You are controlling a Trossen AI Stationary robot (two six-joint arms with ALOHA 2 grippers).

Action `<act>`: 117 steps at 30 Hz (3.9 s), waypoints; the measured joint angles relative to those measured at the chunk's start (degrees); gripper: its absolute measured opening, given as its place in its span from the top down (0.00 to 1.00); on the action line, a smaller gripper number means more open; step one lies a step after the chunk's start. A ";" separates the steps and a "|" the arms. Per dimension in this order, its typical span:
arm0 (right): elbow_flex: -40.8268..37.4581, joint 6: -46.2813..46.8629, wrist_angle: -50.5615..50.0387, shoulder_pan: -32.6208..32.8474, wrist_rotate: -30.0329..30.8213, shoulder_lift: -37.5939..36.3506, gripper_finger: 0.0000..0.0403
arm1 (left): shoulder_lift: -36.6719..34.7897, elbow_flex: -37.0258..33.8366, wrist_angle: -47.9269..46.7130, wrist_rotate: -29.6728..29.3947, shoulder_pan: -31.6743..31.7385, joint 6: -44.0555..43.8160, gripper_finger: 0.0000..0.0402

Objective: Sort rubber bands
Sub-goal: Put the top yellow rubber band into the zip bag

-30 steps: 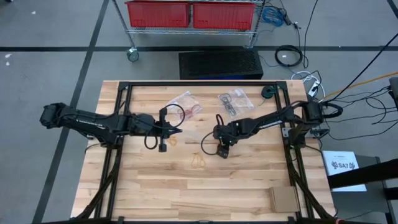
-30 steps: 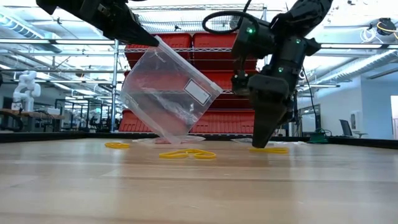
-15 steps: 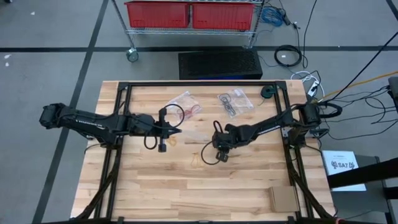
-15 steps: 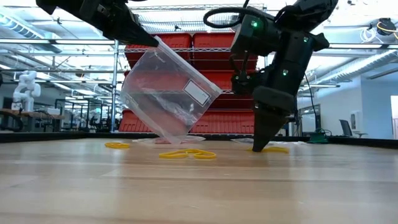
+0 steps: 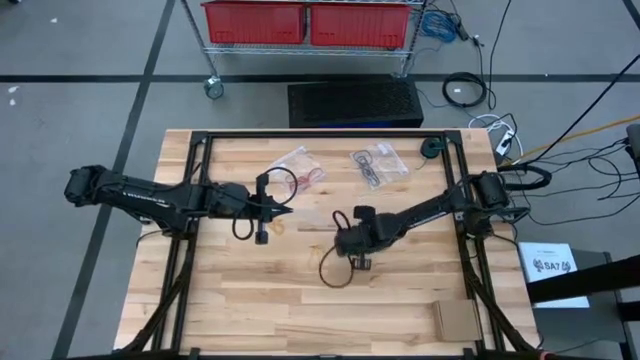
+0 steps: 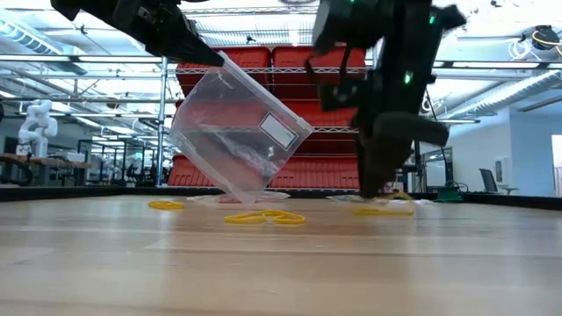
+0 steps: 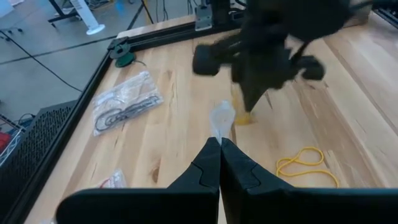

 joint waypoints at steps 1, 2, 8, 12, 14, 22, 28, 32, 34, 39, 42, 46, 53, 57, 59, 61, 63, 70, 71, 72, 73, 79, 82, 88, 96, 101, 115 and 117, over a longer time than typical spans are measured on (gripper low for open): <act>1.15 0.24 -1.41 1.06 1.42 0.00 1.00 | 0.00 0.00 0.02 0.00 -0.01 -0.02 1.00; 2.22 0.43 -2.84 2.14 2.81 -0.02 1.00 | 0.00 0.00 0.03 0.00 -0.01 -0.02 1.00; 11.63 0.95 -7.57 8.44 10.57 -0.15 1.00 | 0.00 0.00 0.06 0.01 0.00 -0.06 1.00; 18.15 -0.73 -8.83 9.61 18.23 -0.25 1.00 | 0.28 0.00 0.18 0.01 0.00 -0.06 1.00; 20.99 -2.83 -8.62 9.62 20.76 -0.27 1.00 | 0.86 0.00 0.27 0.00 0.00 -0.06 1.00; 28.79 -13.47 -8.70 7.79 27.70 -0.35 1.00 | 4.01 0.00 2.84 2.24 0.00 0.58 1.00; 35.37 -18.51 -10.19 7.95 31.41 -0.43 1.00 | 4.31 0.00 3.75 2.38 0.00 1.45 1.00; 39.08 -19.48 -12.64 7.91 34.71 -0.44 1.00 | 4.31 0.00 4.02 2.57 0.00 1.42 1.00; 40.51 -19.27 -13.57 7.95 35.68 -0.46 1.00 | 4.31 0.00 4.06 2.61 -0.01 1.42 1.00; 41.75 -19.29 -14.65 8.05 37.45 -0.46 1.00 | 4.31 0.00 4.15 2.62 -0.01 1.40 1.00; 41.75 -18.88 -15.17 8.05 37.26 -0.46 1.00 | 4.31 0.00 4.77 2.60 0.00 1.39 1.00; 41.63 -17.36 -15.44 8.05 37.23 -0.46 1.00 | 4.31 0.00 5.82 2.61 0.00 0.94 1.00; 41.62 -17.04 -15.78 8.44 36.98 -0.46 1.00 | 4.31 0.00 5.77 2.60 0.00 0.31 1.00; 41.62 -16.34 -16.00 8.44 36.98 -0.46 1.00 | 4.31 0.00 5.77 2.62 0.00 0.29 1.00; 41.62 -16.36 -15.98 8.44 36.98 -0.46 1.00 | 4.31 0.00 5.77 2.60 0.00 0.29 1.00; 41.62 -16.38 -15.98 8.42 36.98 -0.46 1.00 | 4.31 0.00 5.80 2.60 -0.01 0.25 1.00; 41.60 -16.38 -15.98 8.42 36.88 -0.46 1.00 | 4.31 0.00 6.17 2.60 -0.01 0.14 1.00; 41.59 -17.36 -16.24 8.06 35.40 1.12 1.00 | 4.31 0.00 7.01 2.60 -0.01 -0.05 1.00; 41.60 -17.39 -16.40 8.01 35.43 1.59 1.00 | 4.31 0.00 6.97 2.60 0.00 -0.04 1.00; 41.58 -17.39 -16.45 7.91 35.48 1.83 1.00 | 4.31 0.00 7.06 2.60 -0.02 -0.06 1.00; 41.58 -17.41 -16.90 7.88 35.38 2.03 1.00 | 4.31 0.00 7.07 2.60 -0.01 -0.06 1.00; 41.58 -17.32 -17.41 7.21 35.39 2.54 1.00 | 4.31 0.00 6.99 2.58 -0.01 -0.04 1.00; 41.58 -17.41 -17.43 7.11 35.51 2.54 1.00 | 4.31 0.00 7.02 2.59 -0.01 -0.04 1.00; 41.58 -16.18 -17.46 5.92 29.55 2.49 1.00 | 4.31 0.00 7.03 2.57 0.00 -0.04 1.00; 37.00 -13.47 -15.63 3.91 23.19 2.43 1.00 | 4.31 0.00 7.03 2.57 0.00 -0.04 1.00; 32.56 -12.87 -11.46 2.58 19.46 2.47 1.00 | 4.31 0.00 7.06 2.57 -0.02 -0.04 1.00; 29.69 -12.93 -3.66 -1.43 12.20 2.47 1.00 | 4.31 0.00 7.06 2.85 -0.02 -0.08 1.00; 29.71 -12.84 -2.87 -2.02 9.44 2.47 1.00 | 4.31 0.00 7.12 3.06 0.00 -0.11 1.00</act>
